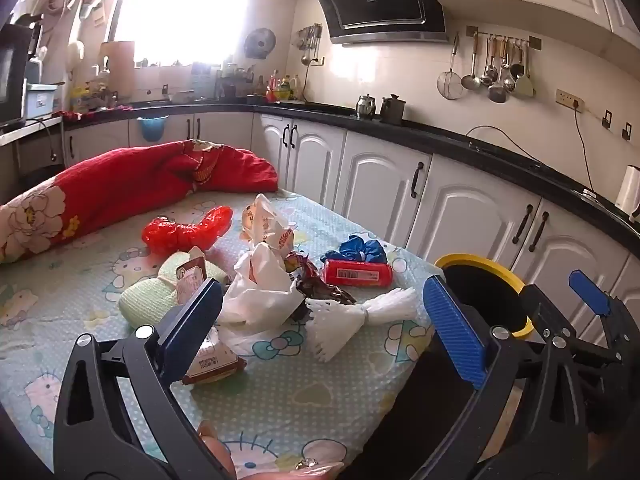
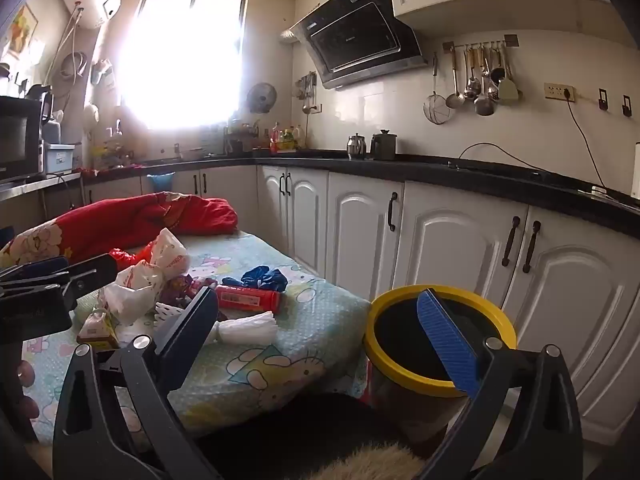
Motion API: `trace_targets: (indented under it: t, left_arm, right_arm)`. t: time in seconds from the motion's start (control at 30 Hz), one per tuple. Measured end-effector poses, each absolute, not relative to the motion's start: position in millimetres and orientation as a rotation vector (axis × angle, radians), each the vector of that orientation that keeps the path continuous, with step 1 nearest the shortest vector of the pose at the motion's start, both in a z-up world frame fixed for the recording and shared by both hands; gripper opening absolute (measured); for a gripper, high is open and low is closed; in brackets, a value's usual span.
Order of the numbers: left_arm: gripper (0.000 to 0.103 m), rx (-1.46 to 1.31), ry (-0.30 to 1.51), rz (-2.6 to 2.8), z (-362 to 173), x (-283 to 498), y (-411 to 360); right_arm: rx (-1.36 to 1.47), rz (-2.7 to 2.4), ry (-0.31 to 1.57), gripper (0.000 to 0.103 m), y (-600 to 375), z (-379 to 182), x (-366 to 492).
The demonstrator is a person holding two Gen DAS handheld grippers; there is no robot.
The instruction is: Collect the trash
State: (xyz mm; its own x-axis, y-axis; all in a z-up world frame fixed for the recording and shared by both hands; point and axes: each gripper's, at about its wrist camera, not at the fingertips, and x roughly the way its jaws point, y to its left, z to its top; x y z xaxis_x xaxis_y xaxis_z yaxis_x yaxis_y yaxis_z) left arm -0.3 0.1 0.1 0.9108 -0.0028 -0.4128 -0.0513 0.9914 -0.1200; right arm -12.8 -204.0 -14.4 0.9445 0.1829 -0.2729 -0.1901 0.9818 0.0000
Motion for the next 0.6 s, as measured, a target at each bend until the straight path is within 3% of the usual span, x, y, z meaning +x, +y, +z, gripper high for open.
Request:
trace_targets:
  t: [0.6]
  left_arm:
    - [0.092,-0.133,0.413,0.018,12.6,-1.8,3.0]
  right_arm:
    - [-0.029,0.181,0.29,0.097,-204.2,-16.6,-10.1]
